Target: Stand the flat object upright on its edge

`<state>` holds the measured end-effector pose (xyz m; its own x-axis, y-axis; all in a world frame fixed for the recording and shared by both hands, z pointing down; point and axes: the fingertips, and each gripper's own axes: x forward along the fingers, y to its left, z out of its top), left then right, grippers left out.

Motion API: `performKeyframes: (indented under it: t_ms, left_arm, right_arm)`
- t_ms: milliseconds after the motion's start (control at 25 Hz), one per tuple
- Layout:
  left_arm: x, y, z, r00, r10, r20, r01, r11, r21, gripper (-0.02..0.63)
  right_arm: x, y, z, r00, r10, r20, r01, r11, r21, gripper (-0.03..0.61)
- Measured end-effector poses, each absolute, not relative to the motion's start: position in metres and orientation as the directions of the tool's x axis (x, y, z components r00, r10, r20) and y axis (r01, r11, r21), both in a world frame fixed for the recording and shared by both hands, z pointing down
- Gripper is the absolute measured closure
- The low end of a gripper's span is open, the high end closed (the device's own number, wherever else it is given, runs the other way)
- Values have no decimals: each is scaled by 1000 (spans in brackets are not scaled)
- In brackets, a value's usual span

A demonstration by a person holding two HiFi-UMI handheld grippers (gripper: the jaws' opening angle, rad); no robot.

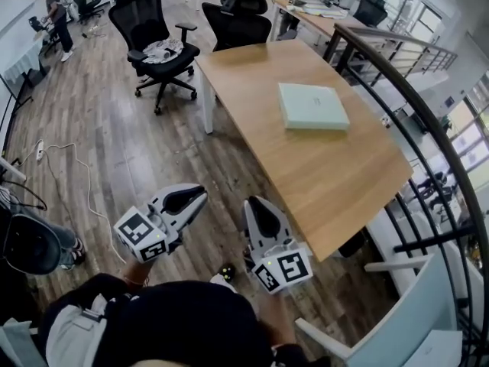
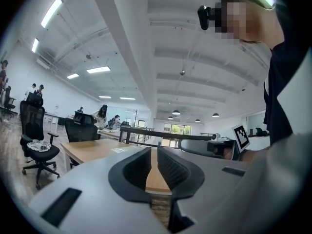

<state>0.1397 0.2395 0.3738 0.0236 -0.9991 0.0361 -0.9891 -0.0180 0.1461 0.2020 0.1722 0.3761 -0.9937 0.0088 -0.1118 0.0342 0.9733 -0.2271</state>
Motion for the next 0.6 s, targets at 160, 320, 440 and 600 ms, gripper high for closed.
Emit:
performKeyframes:
  t_ms: [160,320,440,600]
  left_arm:
    - [144,204,378,60,-997,42,-987,-54,150,580]
    - [150,176,374,83,-995,47,-988,-76,137,581]
    - [151,164,372,87,-995,47,-989,-81,123,580]
    - [152,156,379,85,-994,66,-990,-77,122,580]
  right_arm:
    - [204,144,384,-995,0,-98,22,975,-221,552]
    - [206,119,384,-995,-6,-104,19,973,-232,552]
    - [206,108,383,-994,-3,-113,23,973,-228,551]
    - [206,101,390,-993,-3,-118,25,971,-236,551]
